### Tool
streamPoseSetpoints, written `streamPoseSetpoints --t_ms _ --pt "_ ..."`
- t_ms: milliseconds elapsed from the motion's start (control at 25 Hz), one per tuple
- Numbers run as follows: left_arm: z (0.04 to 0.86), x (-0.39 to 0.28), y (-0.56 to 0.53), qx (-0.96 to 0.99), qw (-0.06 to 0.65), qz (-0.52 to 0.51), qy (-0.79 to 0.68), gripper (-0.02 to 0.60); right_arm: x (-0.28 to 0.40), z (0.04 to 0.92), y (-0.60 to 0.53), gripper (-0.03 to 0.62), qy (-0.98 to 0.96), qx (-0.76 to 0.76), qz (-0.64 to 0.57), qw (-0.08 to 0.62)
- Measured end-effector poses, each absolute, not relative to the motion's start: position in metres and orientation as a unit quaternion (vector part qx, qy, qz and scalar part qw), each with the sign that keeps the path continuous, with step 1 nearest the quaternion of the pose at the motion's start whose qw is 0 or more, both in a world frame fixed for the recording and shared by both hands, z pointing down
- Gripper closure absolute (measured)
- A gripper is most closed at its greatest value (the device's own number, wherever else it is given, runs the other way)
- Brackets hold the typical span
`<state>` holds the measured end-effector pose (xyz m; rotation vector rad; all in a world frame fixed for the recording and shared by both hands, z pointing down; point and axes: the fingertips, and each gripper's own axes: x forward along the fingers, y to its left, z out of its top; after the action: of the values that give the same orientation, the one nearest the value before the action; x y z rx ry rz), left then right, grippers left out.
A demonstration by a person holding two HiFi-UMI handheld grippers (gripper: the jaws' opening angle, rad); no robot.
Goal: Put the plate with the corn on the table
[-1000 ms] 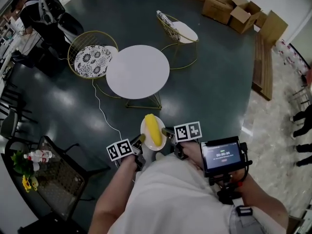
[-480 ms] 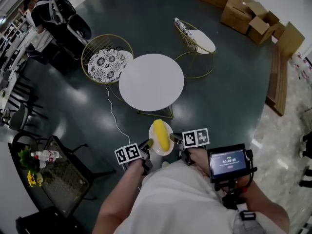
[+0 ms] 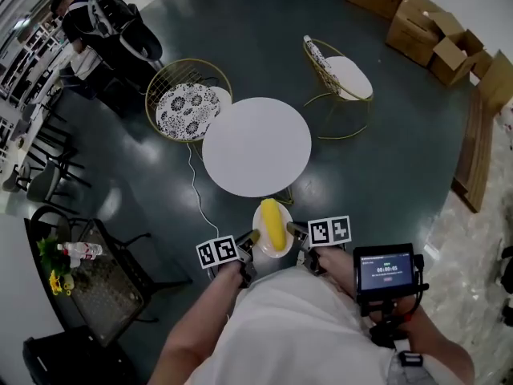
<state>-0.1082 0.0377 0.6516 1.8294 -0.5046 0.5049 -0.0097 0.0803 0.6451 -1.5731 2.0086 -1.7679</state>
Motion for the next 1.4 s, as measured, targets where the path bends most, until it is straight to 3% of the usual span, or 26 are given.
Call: streamPoseSetpoints --t_ms 160,840,1400 --pt "0.657 -0.079 0.033 0.773 0.556 0.214 -0.218 0.546 0.019 0.65 0.075 0.548 0.649 -0.503 -0.571 0.02" --pt "0.66 -0.066 0.026 0.775 0.557 0.224 -0.199 0.546 0.03 0.654 0.072 0.548 0.633 -0.511 -0.581 0.027" --pt "0.666 -0.036 -0.06 0.777 0.559 0.228 -0.181 0.546 0.059 0.656 -0.01 0.548 0.622 -0.528 -0.578 0.032"
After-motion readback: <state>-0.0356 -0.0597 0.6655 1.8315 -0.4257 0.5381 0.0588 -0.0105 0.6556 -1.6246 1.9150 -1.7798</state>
